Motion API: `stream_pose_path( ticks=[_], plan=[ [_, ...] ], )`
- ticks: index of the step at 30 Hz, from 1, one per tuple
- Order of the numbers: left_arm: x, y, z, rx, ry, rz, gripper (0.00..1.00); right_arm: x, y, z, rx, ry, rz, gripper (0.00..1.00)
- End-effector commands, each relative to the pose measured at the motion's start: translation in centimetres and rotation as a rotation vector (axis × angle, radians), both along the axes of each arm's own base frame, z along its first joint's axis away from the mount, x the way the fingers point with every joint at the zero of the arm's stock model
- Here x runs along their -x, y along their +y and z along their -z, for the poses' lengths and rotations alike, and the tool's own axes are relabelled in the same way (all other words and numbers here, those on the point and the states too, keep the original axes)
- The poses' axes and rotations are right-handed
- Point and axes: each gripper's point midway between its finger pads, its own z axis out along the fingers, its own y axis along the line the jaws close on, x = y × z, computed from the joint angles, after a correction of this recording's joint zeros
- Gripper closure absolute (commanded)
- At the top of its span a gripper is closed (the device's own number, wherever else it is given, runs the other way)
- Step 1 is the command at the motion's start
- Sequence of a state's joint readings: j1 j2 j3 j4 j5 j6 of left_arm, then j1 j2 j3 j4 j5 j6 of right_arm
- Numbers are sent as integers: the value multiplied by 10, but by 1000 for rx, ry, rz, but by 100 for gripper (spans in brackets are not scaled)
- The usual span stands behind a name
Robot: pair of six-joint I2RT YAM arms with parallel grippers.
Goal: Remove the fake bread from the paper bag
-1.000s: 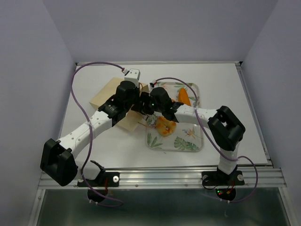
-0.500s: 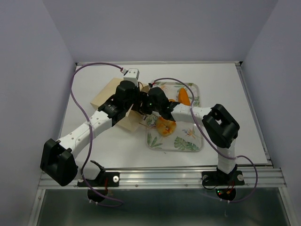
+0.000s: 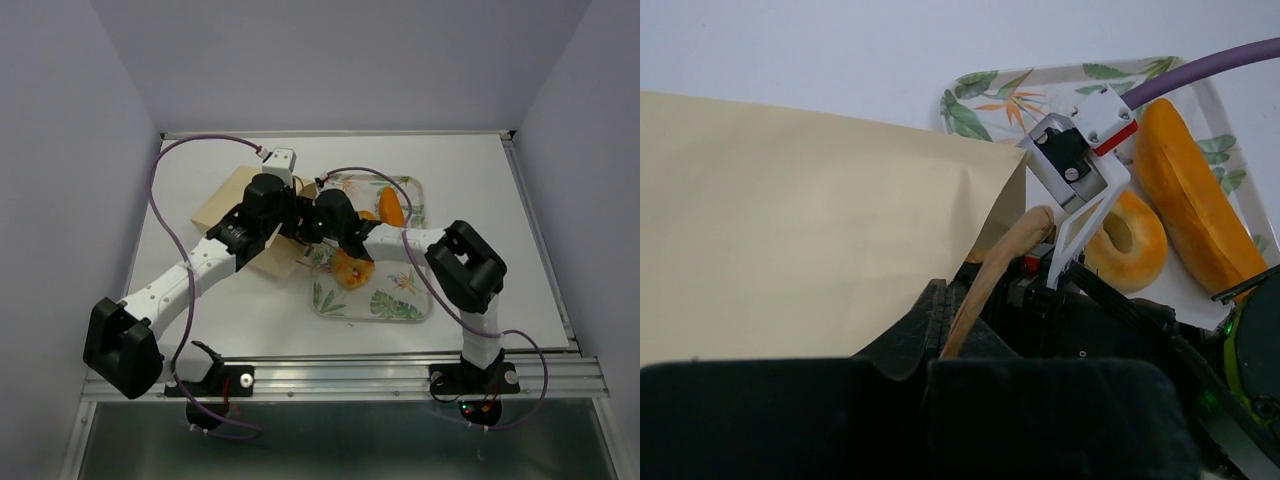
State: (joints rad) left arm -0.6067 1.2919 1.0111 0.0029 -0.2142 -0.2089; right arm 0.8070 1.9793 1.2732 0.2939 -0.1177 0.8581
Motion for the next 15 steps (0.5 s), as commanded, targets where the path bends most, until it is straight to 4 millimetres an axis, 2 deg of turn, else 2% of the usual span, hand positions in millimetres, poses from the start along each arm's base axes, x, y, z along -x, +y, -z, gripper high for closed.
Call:
stream_pose_path(
  ticks=[1, 3, 4, 7, 13, 15],
  plan=[
    [13, -11, -24, 50, -67, 90, 100, 5, 18, -13, -60, -86, -65, 35],
    [15, -9, -24, 43, -72, 90, 100, 6, 22, -17, -92, -108, -86, 35],
    [16, -8, -24, 41, -76, 93, 100, 9, 22, -11, -94, -103, -98, 35],
    [19, -7, -23, 31, -79, 102, 100, 11, 25, -13, -111, -121, -125, 36],
    [22, -6, -17, -9, -75, 134, 100, 16, 30, -3, -93, -141, -187, 35],
    [21, -9, -17, -19, -78, 152, 100, 24, 34, 3, -107, -140, -243, 36]
  ],
)
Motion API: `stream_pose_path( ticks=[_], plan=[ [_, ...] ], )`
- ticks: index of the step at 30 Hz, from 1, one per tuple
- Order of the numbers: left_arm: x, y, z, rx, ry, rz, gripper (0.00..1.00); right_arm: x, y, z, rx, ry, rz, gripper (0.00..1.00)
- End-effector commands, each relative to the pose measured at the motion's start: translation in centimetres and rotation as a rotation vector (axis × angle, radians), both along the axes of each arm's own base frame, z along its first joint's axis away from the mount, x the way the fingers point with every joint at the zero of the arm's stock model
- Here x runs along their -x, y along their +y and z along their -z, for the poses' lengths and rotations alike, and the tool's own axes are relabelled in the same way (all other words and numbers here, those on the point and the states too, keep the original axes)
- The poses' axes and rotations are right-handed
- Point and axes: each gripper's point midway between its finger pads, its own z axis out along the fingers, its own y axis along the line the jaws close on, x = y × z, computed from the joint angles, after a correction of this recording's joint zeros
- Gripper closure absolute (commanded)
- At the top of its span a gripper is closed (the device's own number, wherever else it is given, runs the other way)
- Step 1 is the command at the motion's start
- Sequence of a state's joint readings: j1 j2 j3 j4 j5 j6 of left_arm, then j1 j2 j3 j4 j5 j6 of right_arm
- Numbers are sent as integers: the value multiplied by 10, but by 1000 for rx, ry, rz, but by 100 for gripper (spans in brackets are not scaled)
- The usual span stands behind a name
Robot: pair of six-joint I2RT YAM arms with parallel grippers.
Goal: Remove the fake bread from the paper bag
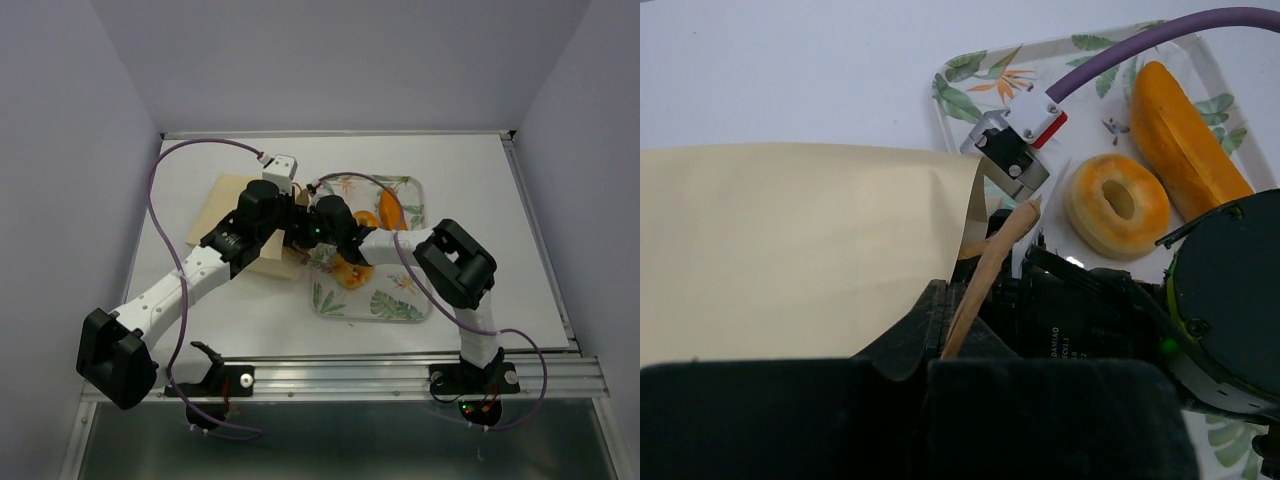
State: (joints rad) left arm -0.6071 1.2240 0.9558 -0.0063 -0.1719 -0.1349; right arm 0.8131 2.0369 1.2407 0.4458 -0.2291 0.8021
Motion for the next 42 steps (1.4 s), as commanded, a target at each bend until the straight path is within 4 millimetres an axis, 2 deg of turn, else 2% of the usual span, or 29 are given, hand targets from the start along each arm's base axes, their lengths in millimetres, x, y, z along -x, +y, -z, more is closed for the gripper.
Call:
stream_pose_path(
  ticks=[1, 6, 10, 13, 15, 17, 20, 22, 23, 25, 28, 29, 30, 31, 32, 35, 42],
  plan=[
    [4, -16, -19, 24, -60, 96, 100, 16, 20, -8, -71, -74, -142, 36],
    [-4, -24, -18, -32, -69, 139, 100, 22, 25, 8, -67, -36, -186, 36],
    [-7, -25, -17, -50, -73, 149, 100, 21, 26, 10, -47, -27, -192, 37],
    [-7, -24, -17, -52, -75, 142, 100, 18, 25, 12, -37, -23, -173, 41],
    [-7, -22, -16, -54, -75, 133, 100, 14, 22, 14, -19, -20, -146, 47],
    [-7, -21, -16, -54, -76, 126, 100, 10, 21, 14, -7, -18, -119, 59],
    [-7, -19, -14, -49, -69, 110, 100, 9, 15, 13, 3, -16, -94, 67],
    [-9, -12, -13, -58, -71, 75, 100, 7, 11, 3, 0, -38, -71, 72],
    [-10, -10, -13, -57, -71, 56, 100, 9, 7, 5, 8, -33, -60, 77],
    [-12, -1, -12, -69, -73, 3, 100, 10, 3, -8, 0, -56, -52, 82],
    [-15, 6, -12, -69, -72, -45, 100, 15, -7, -10, 13, -62, -37, 86],
    [-16, 10, -13, -72, -79, -71, 100, 14, -12, -23, 6, -81, -16, 87],
    [-18, 12, -13, -71, -80, -81, 100, 15, -15, -25, 13, -87, -12, 90],
    [-18, 13, -14, -70, -82, -89, 100, 18, -21, -22, 27, -86, -6, 90],
    [-19, 16, -14, -71, -85, -109, 100, 13, -29, -35, 23, -115, 23, 92],
    [-23, 21, -16, -66, -87, -140, 100, 17, -41, -36, 60, -113, 43, 96],
    [-25, 19, -22, -50, -97, -143, 100, 43, -72, -61, 70, -130, 52, 98]
  ],
)
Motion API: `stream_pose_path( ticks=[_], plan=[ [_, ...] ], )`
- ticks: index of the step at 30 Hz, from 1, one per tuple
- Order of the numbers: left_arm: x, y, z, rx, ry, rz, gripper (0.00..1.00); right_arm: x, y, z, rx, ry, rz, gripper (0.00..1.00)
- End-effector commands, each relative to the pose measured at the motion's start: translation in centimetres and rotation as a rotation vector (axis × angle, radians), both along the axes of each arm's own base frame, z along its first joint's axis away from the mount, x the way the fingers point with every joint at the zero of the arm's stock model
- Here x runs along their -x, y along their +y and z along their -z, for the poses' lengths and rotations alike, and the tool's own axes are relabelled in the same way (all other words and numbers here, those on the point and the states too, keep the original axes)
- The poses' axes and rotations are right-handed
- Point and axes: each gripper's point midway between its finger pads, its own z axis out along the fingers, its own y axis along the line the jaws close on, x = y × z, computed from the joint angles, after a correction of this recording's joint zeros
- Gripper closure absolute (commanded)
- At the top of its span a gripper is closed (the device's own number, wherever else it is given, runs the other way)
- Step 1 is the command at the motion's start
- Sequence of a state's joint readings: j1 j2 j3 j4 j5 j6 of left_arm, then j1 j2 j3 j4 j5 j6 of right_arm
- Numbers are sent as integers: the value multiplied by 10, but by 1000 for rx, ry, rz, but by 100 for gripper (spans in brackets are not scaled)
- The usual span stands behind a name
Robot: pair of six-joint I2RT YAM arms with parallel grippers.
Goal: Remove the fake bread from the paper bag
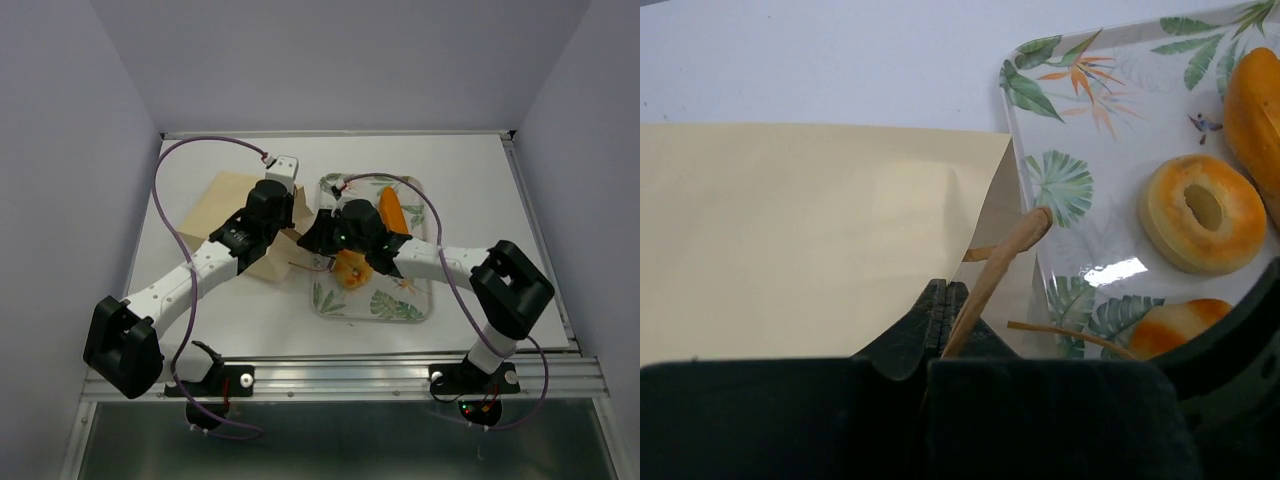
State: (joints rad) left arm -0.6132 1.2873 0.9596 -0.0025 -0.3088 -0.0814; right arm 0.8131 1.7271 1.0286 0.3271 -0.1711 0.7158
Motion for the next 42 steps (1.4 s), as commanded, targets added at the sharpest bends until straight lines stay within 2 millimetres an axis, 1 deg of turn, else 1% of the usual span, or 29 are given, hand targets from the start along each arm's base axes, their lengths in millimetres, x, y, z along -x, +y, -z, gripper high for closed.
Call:
stream_pose_path(
  ticks=[1, 2, 3, 4, 7, 9, 12, 14, 15, 17, 18, 21, 22, 23, 24, 25, 26, 27, 28, 29, 30, 31, 32, 33, 35, 36, 39, 42],
  plan=[
    [-10, 1, -41, 71, -101, -37, 100, 8, -21, -26, -3, -68, 36, 98],
    [-10, 1, -40, 73, -98, -35, 100, 8, -27, -28, 4, -78, 56, 98],
    [-9, 1, -40, 72, -98, -34, 100, 12, -33, -24, 23, -71, 61, 97],
    [-9, 1, -39, 71, -97, -34, 100, 14, -37, -33, 16, -83, 68, 97],
    [-3, -4, -40, 86, -93, 16, 100, 20, -44, -33, 32, -79, 63, 97],
    [0, -5, -41, 85, -101, 30, 100, 25, -43, -37, 22, -81, 41, 97],
    [1, 0, -46, 92, -115, 9, 100, 33, -39, -42, 0, -73, -7, 99],
    [1, 3, -49, 94, -122, -5, 100, 36, -41, -45, 1, -82, -13, 99],
    [0, 3, -48, 98, -121, -14, 100, 38, -46, -54, -9, -104, -5, 99],
    [-2, 6, -49, 92, -126, -30, 100, 41, -54, -62, -3, -130, 3, 99],
    [-3, 6, -49, 94, -127, -38, 100, 44, -64, -71, -1, -151, 22, 99],
    [-7, 4, -46, 92, -118, -43, 100, 48, -80, -80, 1, -167, 54, 99],
    [-8, 2, -45, 91, -115, -42, 100, 49, -88, -77, 16, -152, 69, 99],
    [-10, 1, -42, 89, -108, -38, 100, 53, -95, -89, -4, -172, 81, 99],
    [-12, -1, -42, 93, -111, -37, 100, 57, -100, -88, 5, -168, 88, 99],
    [-13, -2, -38, 89, -102, -33, 100, 56, -107, -92, -1, -172, 108, 99],
    [-14, -4, -37, 89, -100, -30, 100, 60, -114, -105, -23, -199, 121, 99],
    [-15, -5, -38, 97, -105, -30, 100, 60, -120, -107, -15, -200, 143, 99],
    [-16, -7, -37, 96, -103, -25, 100, 62, -123, -114, -26, -218, 149, 99],
    [-18, -9, -36, 98, -102, -18, 100, 64, -134, -120, -22, -224, 172, 99],
    [-19, -11, -36, 102, -101, -17, 100, 64, -142, -116, 9, -217, 199, 99],
    [-20, -13, -33, 99, -94, -10, 100, 65, -147, -116, 24, -216, 210, 99],
    [-22, -14, -33, 102, -95, -12, 100, 64, -152, -120, 34, -219, 233, 99],
    [-23, -15, -34, 104, -96, -10, 100, 64, -164, -117, 65, -219, 271, 99],
    [-25, -16, -33, 103, -95, -11, 100, 62, -178, -116, 94, -221, 332, 99],
    [-25, -17, -35, 106, -98, -9, 100, 64, -184, -116, 109, -222, 344, 99],
    [-26, -18, -35, 106, -99, -6, 100, 61, -195, -114, 143, -223, 394, 99],
    [-26, -20, -36, 110, -100, 3, 100, 61, -197, -111, 172, -231, 387, 99]
  ],
)
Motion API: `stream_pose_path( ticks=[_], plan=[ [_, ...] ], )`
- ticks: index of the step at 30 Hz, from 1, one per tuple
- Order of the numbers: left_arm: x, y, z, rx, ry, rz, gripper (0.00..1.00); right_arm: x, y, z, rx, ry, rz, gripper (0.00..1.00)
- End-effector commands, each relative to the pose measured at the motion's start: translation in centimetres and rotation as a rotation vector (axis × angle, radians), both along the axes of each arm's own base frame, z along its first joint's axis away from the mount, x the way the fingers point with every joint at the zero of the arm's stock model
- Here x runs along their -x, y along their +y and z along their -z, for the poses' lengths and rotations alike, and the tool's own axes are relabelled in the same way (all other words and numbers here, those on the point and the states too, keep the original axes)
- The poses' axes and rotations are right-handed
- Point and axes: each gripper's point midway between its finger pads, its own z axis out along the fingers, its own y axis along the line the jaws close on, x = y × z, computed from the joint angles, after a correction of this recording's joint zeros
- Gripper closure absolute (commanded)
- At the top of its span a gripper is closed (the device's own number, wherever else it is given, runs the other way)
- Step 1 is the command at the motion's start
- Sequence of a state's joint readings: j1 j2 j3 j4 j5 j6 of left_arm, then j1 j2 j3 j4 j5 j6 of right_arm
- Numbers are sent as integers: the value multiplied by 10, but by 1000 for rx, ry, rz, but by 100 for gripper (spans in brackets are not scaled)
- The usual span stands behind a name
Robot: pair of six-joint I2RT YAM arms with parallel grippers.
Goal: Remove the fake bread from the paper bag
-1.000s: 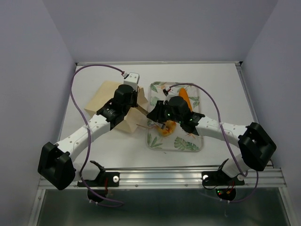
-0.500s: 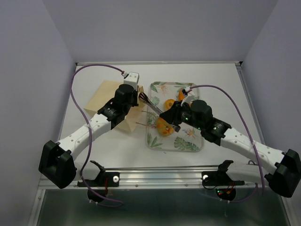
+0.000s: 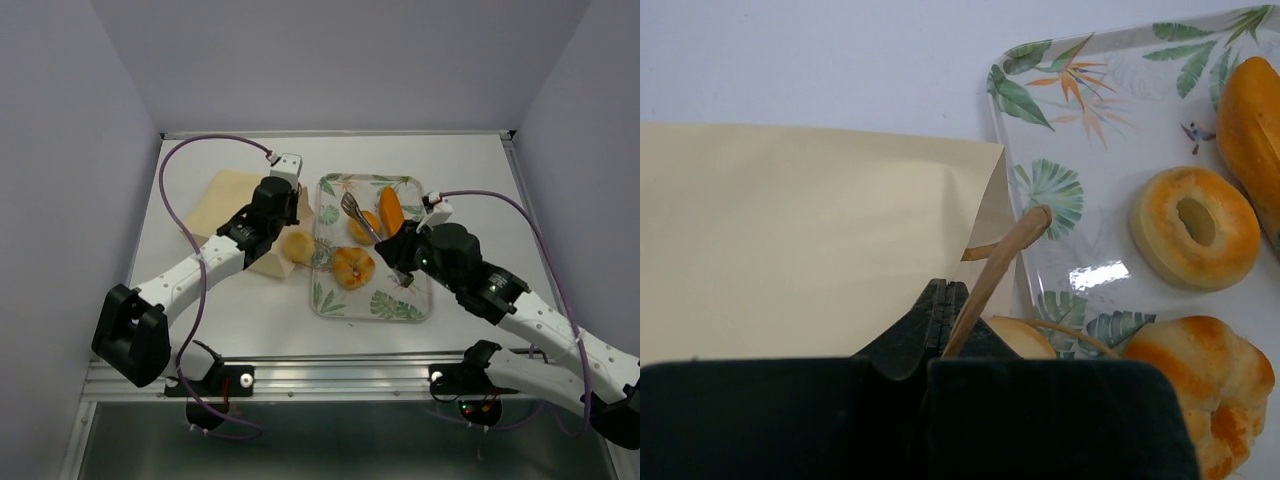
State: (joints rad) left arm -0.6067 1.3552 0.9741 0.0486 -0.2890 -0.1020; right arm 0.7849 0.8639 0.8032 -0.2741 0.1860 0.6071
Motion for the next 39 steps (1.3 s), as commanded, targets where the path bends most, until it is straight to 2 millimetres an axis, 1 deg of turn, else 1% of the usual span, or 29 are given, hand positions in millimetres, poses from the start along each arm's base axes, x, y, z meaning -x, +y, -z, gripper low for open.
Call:
stream_pose_path(
  ticks=[1, 4, 5, 6, 7, 8, 9, 11, 12, 13, 14, 15, 16, 17, 18, 19, 20, 23, 24, 26, 29, 30, 33, 36, 37, 38, 39],
  plan=[
    [-14, -10, -45, 84, -109, 2, 100, -8, -12, -7, 55, -34, 48, 99],
    [-14, -12, -45, 90, -106, 6, 100, -3, 4, -3, 83, -36, -60, 99],
    [-14, -13, -45, 95, -105, 9, 100, 1, 12, 2, 89, -28, -116, 99],
    [-15, -14, -46, 99, -105, 11, 100, 1, 17, 0, 86, -45, -144, 99],
    [-15, -15, -46, 101, -104, 15, 100, 4, 20, 3, 93, -51, -178, 99],
    [-15, -16, -47, 104, -103, 15, 100, 7, 26, 4, 85, -56, -219, 96],
    [-15, -16, -47, 104, -101, 18, 100, 10, 32, -1, 63, -74, -256, 91],
    [-15, -19, -45, 108, -95, 29, 100, 13, 39, 1, 55, -87, -298, 70],
    [-15, -20, -46, 111, -93, 34, 100, 12, 42, 4, 53, -76, -306, 65],
    [-15, -20, -45, 110, -92, 35, 100, 10, 45, 5, 53, -72, -308, 64],
    [-15, -21, -44, 112, -89, 39, 100, 8, 46, 9, 59, -62, -307, 61],
    [-14, -21, -44, 112, -86, 42, 100, 6, 48, 10, 59, -52, -300, 54],
    [-14, -22, -44, 113, -87, 42, 100, 2, 52, 18, 73, -33, -301, 52],
    [-14, -21, -45, 114, -86, 41, 100, 0, 54, 22, 78, -24, -301, 50],
    [-13, -22, -43, 113, -83, 44, 100, -3, 55, 25, 84, -20, -294, 45],
    [-12, -21, -45, 115, -86, 44, 100, -8, 58, 34, 105, -4, -292, 43],
    [-12, -20, -45, 114, -87, 45, 100, -12, 57, 37, 121, -2, -275, 41],
    [-11, -20, -45, 115, -87, 46, 100, -17, 55, 50, 161, 21, -256, 39],
    [-10, -19, -44, 111, -84, 43, 100, -18, 54, 52, 164, 25, -246, 39],
    [-10, -17, -44, 108, -86, 33, 100, -16, 53, 52, 160, 33, -245, 39],
    [-12, -11, -52, 99, -107, 3, 100, -11, 49, 51, 167, 45, -250, 40],
    [-12, -10, -52, 92, -107, 2, 100, -7, 44, 56, 195, 66, -256, 39],
    [-12, -10, -56, 93, -114, 5, 100, 0, 37, 61, 236, 88, -274, 37],
    [-12, -12, -57, 98, -114, 16, 100, 1, 35, 66, 257, 97, -277, 36],
    [-12, -13, -55, 98, -109, 19, 100, 1, 35, 71, 276, 110, -285, 35],
    [-12, -15, -53, 95, -104, 27, 100, 1, 35, 74, 284, 118, -286, 35],
    [-13, -15, -53, 96, -104, 28, 100, 2, 37, 76, 286, 125, -298, 37]
  ],
)
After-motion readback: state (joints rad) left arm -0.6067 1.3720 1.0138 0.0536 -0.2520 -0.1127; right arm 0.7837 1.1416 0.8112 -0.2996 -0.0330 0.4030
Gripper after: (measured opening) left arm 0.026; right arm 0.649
